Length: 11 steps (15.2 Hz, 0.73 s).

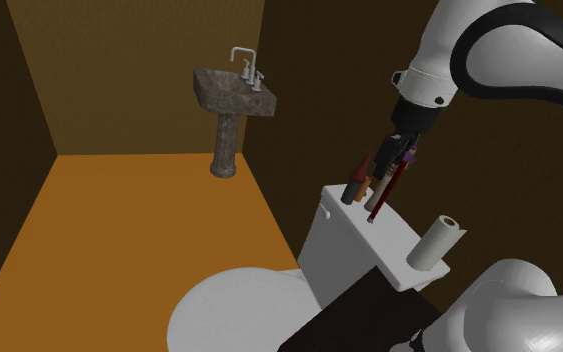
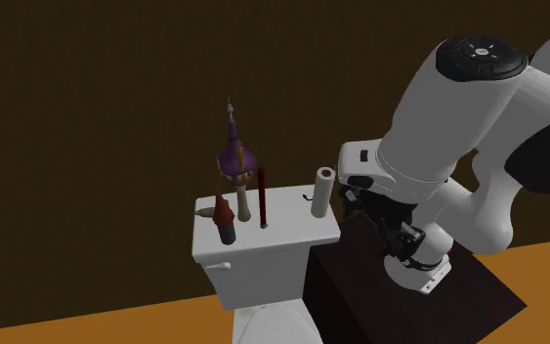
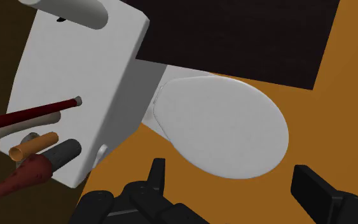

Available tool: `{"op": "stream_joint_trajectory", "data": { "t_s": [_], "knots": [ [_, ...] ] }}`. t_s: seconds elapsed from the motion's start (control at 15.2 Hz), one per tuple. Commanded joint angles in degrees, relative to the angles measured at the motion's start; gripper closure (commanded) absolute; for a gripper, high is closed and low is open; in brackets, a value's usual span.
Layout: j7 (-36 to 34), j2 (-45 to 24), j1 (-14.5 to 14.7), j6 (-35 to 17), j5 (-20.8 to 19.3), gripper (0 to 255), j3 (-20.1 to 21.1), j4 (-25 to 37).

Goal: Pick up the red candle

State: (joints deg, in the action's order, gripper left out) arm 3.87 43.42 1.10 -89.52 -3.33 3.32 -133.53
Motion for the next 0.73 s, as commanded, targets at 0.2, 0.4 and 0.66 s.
{"op": "stream_joint_trajectory", "data": {
  "t_s": [0.2, 0.4, 0.66],
  "knots": [
    [1.02, -4.36, -2.25, -0.75, -1.43, 0, -3.05, 2.06],
    [2.02, -8.92, -4.35, -1.35, -2.61, 0, -6.02, 4.47],
    [3.39, -15.26, -6.91, -1.88, -3.74, 0, -9.91, 8.24]
  ]
}}
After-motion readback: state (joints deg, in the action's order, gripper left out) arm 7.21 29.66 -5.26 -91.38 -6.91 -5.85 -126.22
